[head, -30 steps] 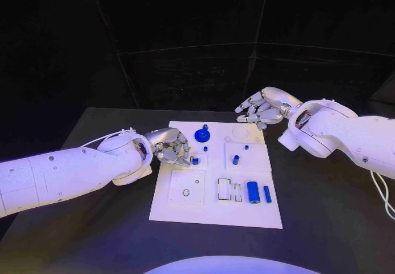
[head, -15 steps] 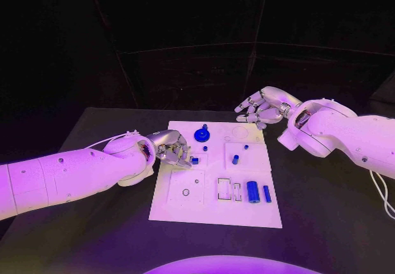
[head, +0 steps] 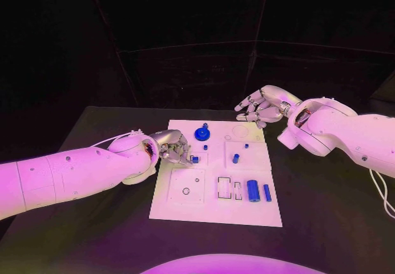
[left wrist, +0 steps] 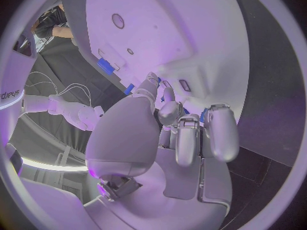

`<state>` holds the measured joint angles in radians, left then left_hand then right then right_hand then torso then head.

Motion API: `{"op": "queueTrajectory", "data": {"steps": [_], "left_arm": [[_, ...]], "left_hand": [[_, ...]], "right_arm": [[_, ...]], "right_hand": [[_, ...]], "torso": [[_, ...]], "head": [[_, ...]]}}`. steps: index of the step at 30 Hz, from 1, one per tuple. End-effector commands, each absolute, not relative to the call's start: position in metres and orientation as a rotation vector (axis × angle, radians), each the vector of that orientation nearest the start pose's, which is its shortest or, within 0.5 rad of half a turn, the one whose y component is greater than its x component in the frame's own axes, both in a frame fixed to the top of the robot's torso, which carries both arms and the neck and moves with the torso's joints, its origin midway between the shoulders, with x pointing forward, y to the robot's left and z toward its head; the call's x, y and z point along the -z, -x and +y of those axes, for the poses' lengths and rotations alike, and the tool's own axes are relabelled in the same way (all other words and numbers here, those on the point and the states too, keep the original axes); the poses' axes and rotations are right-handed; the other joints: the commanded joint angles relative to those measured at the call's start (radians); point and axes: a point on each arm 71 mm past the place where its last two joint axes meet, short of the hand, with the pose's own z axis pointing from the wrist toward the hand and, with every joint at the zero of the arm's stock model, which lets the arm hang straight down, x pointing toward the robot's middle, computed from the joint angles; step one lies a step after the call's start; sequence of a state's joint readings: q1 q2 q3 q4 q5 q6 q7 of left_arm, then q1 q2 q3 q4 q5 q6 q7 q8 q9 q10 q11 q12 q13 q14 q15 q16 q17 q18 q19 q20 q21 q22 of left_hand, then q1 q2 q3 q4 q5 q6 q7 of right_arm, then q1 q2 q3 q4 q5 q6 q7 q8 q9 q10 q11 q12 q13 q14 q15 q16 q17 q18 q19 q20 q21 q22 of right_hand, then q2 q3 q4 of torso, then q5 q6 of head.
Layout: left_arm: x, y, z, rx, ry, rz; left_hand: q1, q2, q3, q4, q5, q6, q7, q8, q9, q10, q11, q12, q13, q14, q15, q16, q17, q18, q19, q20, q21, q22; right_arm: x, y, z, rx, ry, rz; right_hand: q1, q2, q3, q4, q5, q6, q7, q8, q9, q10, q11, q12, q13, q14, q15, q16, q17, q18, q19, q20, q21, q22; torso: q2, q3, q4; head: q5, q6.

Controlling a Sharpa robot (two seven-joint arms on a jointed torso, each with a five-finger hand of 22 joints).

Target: Assemble the parts on the task board

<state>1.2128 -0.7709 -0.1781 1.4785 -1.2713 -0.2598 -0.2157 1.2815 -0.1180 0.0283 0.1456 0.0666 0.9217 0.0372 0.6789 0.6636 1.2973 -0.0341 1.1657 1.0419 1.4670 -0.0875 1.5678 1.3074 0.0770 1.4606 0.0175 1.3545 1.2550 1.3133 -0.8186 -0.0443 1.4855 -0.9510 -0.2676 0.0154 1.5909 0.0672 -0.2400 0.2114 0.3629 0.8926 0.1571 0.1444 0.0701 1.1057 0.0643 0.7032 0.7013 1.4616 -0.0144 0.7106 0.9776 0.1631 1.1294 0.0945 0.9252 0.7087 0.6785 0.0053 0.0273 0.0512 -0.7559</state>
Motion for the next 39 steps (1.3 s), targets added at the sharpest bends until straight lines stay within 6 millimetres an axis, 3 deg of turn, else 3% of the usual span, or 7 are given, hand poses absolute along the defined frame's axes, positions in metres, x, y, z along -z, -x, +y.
{"op": "queueTrajectory", "data": {"steps": [1, 23, 39], "left_arm": [[0.2400, -0.4763, 0.1845, 0.589, -0.015, 1.942], [0.2427, -0.4794, 0.1812, 0.573, -0.023, 1.968], [0.2437, -0.4815, 0.1825, 0.561, -0.016, 1.975]], "left_hand": [[-0.001, 0.006, 0.001, 0.005, 0.005, -0.005, -0.003, 0.007, 0.001, 0.006, -0.001, 0.004, 0.001, 0.104, -0.007, 0.003, 0.263, -0.011, 0.006, -0.002, 0.003, 0.001], [0.001, 0.019, -0.003, 0.020, 0.006, -0.004, -0.008, 0.015, 0.004, 0.012, -0.005, 0.015, 0.009, 0.104, -0.009, 0.003, 0.263, -0.012, 0.009, -0.004, 0.009, 0.010], [0.000, 0.019, -0.005, 0.022, 0.006, -0.004, -0.008, 0.016, 0.004, 0.014, -0.005, 0.018, 0.012, 0.104, -0.010, 0.003, 0.263, -0.013, 0.011, -0.005, 0.012, 0.014]], "right_arm": [[0.1340, -0.5097, -0.1963, -0.971, -0.195, 1.677], [0.1341, -0.5097, -0.1941, -0.976, -0.191, 1.679], [0.1341, -0.5099, -0.1926, -0.979, -0.189, 1.680]], "right_hand": [[0.009, 0.001, 0.002, -0.001, 0.003, 0.006, -0.001, 0.005, -0.001, 0.002, -0.003, 0.001, -0.002, 0.017, -0.002, 0.000, -0.001, 0.000, 0.003, -0.002, 0.003, 0.001], [0.009, 0.001, 0.002, -0.001, 0.003, 0.006, -0.001, 0.005, -0.001, 0.002, -0.003, 0.001, -0.002, 0.017, -0.002, 0.000, -0.001, 0.000, 0.003, -0.002, 0.003, 0.001], [0.009, 0.001, 0.002, -0.001, 0.003, 0.006, -0.001, 0.005, -0.001, 0.002, -0.003, 0.001, -0.002, 0.017, -0.002, 0.000, -0.001, 0.000, 0.003, -0.002, 0.003, 0.001]], "torso": [[0.000, 0.0003, -0.0006], [0.000, -0.0002, 0.0003], [-0.001, 0.0002, 0.0003]], "head": [[-0.001, -0.002], [-0.010, -0.005], [-0.008, -0.012]]}}
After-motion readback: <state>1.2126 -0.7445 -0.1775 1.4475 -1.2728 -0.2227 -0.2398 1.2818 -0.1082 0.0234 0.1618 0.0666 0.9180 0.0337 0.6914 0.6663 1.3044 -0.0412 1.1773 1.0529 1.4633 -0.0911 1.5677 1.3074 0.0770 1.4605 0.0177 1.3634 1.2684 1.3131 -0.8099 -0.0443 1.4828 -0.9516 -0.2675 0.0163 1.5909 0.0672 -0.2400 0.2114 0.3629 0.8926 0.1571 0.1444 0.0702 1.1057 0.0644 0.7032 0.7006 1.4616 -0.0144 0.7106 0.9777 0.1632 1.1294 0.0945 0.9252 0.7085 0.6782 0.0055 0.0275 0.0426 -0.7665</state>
